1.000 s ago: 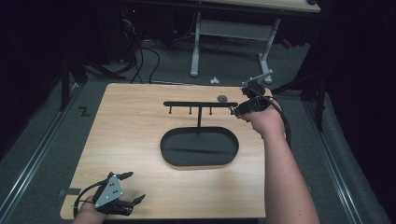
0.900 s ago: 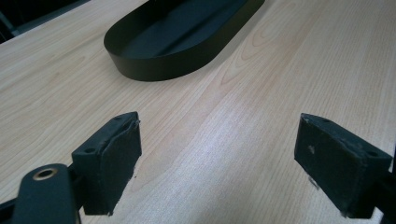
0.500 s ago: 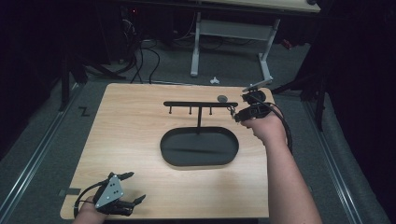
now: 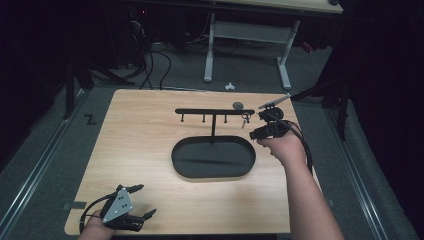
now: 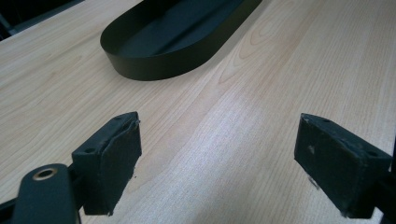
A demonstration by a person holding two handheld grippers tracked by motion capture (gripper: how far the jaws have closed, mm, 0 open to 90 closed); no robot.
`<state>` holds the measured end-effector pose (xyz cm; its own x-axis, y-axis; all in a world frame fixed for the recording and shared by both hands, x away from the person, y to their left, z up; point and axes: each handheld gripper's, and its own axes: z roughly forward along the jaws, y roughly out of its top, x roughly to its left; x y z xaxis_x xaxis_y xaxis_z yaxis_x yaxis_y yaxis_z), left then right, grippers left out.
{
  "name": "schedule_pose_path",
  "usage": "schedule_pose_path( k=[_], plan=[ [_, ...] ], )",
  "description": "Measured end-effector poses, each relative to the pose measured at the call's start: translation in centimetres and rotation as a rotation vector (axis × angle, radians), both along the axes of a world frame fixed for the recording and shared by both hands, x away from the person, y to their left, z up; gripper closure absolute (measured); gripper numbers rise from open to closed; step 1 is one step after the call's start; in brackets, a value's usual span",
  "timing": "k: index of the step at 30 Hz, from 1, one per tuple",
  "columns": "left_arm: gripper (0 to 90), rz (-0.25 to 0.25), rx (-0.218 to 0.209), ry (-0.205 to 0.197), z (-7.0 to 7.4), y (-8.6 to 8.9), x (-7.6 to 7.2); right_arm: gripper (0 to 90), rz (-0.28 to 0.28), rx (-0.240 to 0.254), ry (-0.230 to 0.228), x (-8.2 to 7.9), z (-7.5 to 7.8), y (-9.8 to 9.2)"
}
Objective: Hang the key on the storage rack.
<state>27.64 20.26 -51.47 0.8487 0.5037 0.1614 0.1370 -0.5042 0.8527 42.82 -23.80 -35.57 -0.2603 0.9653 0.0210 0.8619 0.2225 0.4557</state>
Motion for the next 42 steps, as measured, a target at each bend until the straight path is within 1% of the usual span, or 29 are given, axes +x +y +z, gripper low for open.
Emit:
schedule_pose_path(
  k=[5, 7, 13, 15, 17, 19, 20, 24, 27, 30, 34, 38, 42],
  plan=[
    [15.3, 0.0, 0.0, -0.003, 0.0, 0.0, 0.0, 42.1, -0.004, -0.005, -0.014, -0.7, -1.1, -0.2],
    [15.3, 0.001, -0.002, 0.001, 0.0, 0.0, 0.0, 40.7, -0.001, 0.005, -0.02, -1.1, -1.6, -0.3],
    [15.3, -0.002, 0.0, 0.003, -0.1, -0.1, 0.1, 36.0, 0.007, 0.006, -0.037, -2.1, -2.7, -0.4],
    [15.3, -0.004, 0.004, 0.004, -0.1, -0.2, 0.1, 33.3, 0.019, 0.007, -0.044, -2.4, -3.2, -0.6],
    [15.3, -0.006, 0.006, 0.001, -0.1, -0.2, 0.1, 29.9, 0.024, -0.003, -0.059, -2.8, -3.8, -0.8],
    [15.3, -0.006, 0.006, 0.001, -0.1, -0.2, 0.1, 26.4, 0.033, -0.026, -0.085, -3.2, -4.6, -0.8],
    [15.3, -0.006, 0.006, 0.001, -0.1, -0.2, 0.1, 23.9, 0.028, -0.028, -0.087, -3.5, -5.0, -0.8],
    [15.3, -0.005, 0.004, 0.002, -0.1, -0.2, 0.1, 22.4, 0.027, -0.037, -0.118, -4.5, -6.6, -0.8],
    [15.3, -0.005, 0.005, 0.003, -0.1, -0.2, 0.1, 22.4, 0.028, -0.025, -0.137, -5.5, -7.9, -0.8],
    [15.3, -0.005, 0.005, 0.005, -0.1, -0.3, 0.1, 22.2, 0.028, -0.024, -0.161, -6.6, -9.0, -0.7],
    [15.3, -0.008, -0.003, 0.005, -0.1, -0.4, 0.0, 22.1, 0.034, 0.01, -0.201, -8.4, -10.2, -0.6],
    [15.3, -0.009, 0.008, 0.004, -0.2, -0.5, 0.1, 22.8, 0.034, 0.044, -0.23, -10.0, -11.5, -0.7],
    [15.3, 0.0, 0.002, 0.006, -0.1, -0.4, 0.2, 22.7, 0.023, 0.057, -0.277, -11.6, -12.8, -1.2]
  ],
)
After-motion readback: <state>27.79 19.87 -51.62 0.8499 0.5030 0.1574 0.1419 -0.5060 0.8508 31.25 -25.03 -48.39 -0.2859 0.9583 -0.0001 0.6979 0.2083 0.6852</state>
